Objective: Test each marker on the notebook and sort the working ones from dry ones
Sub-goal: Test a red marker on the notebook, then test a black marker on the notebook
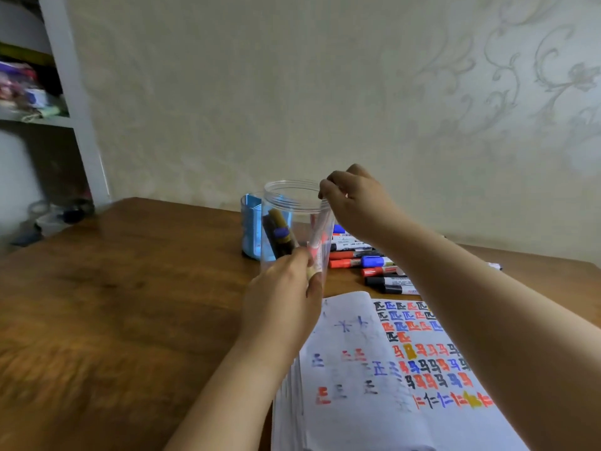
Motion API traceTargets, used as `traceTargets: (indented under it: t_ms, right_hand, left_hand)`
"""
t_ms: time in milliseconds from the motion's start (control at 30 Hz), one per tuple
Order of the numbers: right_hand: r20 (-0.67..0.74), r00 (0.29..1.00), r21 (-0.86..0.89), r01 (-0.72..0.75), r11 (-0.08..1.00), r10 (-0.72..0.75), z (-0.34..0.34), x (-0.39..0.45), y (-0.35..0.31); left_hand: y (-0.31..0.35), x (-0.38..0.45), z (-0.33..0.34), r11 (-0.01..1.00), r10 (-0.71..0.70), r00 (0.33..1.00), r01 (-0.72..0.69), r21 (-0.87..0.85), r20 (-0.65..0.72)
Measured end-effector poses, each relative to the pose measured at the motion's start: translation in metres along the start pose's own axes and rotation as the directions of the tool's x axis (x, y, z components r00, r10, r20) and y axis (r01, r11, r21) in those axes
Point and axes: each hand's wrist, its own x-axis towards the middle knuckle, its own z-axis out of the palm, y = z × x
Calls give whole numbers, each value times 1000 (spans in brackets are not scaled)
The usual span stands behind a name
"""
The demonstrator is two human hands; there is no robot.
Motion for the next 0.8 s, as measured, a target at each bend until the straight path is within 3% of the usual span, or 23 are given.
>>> traceTargets:
  t_ms: [133, 300, 400, 567, 800]
  right_hand:
    - [71, 997, 3, -12, 1000, 12, -7, -1, 4]
    - [-54, 998, 74, -41, 996, 45, -21, -24, 33]
    - [0, 986, -61, -165, 984, 165, -24, -55, 77]
    - [223, 925, -334, -225, 915, 308, -12, -100, 134]
    - [261, 924, -561, -90, 823, 280, 3, -88, 144]
  left_hand:
    - [0, -2, 4, 999, -11, 1000, 12, -43, 19]
    - [1, -5, 16, 987, 18, 996, -3, -163, 90]
    - [6, -10, 28, 980, 93, 989, -70, -188, 116]
    - [11, -14, 41, 970, 187, 958, -144, -195, 219]
    - [11, -16, 45, 975, 196, 944, -160, -152, 264]
